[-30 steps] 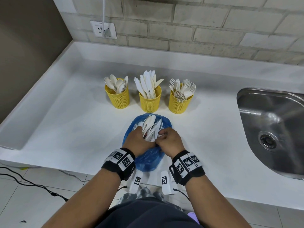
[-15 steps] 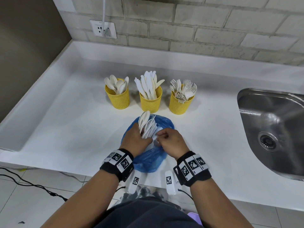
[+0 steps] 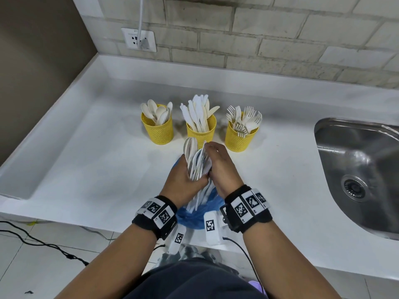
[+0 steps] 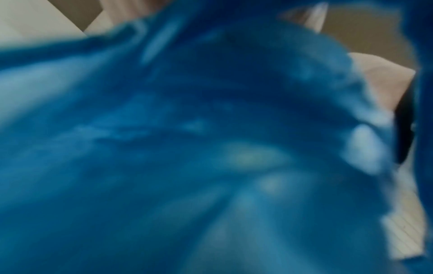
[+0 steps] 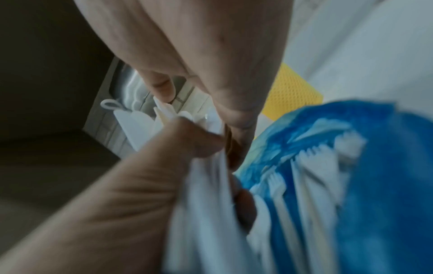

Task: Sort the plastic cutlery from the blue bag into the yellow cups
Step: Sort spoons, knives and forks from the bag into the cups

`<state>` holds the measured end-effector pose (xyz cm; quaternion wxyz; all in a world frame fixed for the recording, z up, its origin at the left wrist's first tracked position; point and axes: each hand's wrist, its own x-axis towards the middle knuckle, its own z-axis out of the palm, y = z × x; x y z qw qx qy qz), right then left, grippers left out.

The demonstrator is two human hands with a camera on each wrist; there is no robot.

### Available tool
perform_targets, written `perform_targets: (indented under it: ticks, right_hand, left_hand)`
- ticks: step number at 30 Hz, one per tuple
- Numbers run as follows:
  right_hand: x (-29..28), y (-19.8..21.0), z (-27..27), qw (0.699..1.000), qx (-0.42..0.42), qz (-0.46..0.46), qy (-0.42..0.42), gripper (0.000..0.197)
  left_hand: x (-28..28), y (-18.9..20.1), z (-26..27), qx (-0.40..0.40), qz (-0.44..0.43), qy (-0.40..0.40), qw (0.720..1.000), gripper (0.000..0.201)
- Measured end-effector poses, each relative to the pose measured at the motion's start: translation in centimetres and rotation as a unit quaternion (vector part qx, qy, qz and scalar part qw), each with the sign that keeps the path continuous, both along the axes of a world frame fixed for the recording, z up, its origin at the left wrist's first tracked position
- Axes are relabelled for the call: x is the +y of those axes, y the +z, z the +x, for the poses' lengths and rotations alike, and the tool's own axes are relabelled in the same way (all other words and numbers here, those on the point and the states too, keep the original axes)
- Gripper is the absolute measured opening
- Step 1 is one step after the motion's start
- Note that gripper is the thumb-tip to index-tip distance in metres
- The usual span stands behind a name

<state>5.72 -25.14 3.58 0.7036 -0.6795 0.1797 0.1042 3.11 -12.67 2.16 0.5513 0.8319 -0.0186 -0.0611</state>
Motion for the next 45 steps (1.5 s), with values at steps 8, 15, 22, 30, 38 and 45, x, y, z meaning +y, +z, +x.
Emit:
perform_targets:
  ticks: [8,15,22,30,38,45]
  right_hand:
    - [0.8,3.1,-0.4,0.995,-0.096,0.033,-0.001,0.05]
    - [0.0,6.1,-0.7,0.936,-0.269,-0.219,0.061,0.067]
    - [0.1,7.5,-0.6,0.78,-0.306,-0.519,0.167,0.054]
    - [-2.6,9.0,-1.2,0.923,-0.293,-0.244,0.044,0.062]
    - [-4.4,6.0,-1.9,0.948,-0.17,-0.092,0.253,0.096]
    - [-2.4,5.6,-2.9,0.964,-0.165,0.035,0.206,0.044]
  left_hand:
    - [0.1,0.3,0.9,-0.015,0.005,0.031,0.999,0.055]
    - [-0.2,1.6,0.6,-0.012,-0.057,0.045,0.997,0.024]
    - [-1.5,4.0,1.1,-0.064,0.048,-0.004,0.997,0.021]
    - [-1.2,6.1,1.0,-0.042,-0.138,0.057,0.988,0.028]
    - [-1.5,9.8,1.8,-0.055,-0.311,0.015,0.949,0.037]
    - [-2.5,10.5,0.4,-0.009,-0.269,-0.034,0.962,0.037]
